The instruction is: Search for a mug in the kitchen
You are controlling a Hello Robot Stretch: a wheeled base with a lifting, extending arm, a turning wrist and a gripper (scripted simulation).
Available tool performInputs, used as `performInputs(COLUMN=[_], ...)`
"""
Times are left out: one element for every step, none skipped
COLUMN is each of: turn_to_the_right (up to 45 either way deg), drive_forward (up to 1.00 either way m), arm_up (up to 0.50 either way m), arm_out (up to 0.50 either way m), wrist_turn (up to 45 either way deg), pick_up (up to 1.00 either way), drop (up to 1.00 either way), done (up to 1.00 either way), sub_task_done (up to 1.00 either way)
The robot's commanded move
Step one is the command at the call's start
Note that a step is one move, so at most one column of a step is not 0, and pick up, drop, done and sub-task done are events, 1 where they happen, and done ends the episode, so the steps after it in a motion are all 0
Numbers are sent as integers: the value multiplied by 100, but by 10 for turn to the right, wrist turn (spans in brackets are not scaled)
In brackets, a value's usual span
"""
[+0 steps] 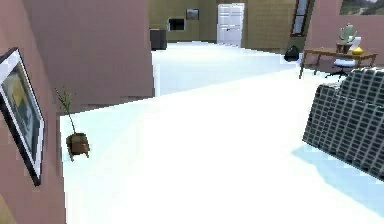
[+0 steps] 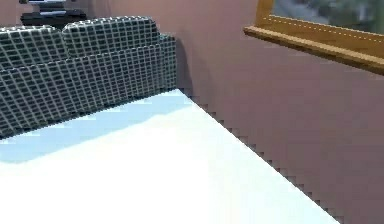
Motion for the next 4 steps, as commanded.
performInputs(turn_to_the_right=[0, -30, 450, 450], drive_forward=[45, 0, 0, 0], arm_up=[0, 0, 0, 0], arm_out=[0, 0, 0, 0], wrist_turn=[0, 0, 0, 0], pick_up=[0, 0, 0, 0], drop=[0, 0, 0, 0], done=[0, 0, 0, 0], sub_task_done=[0, 0, 0, 0])
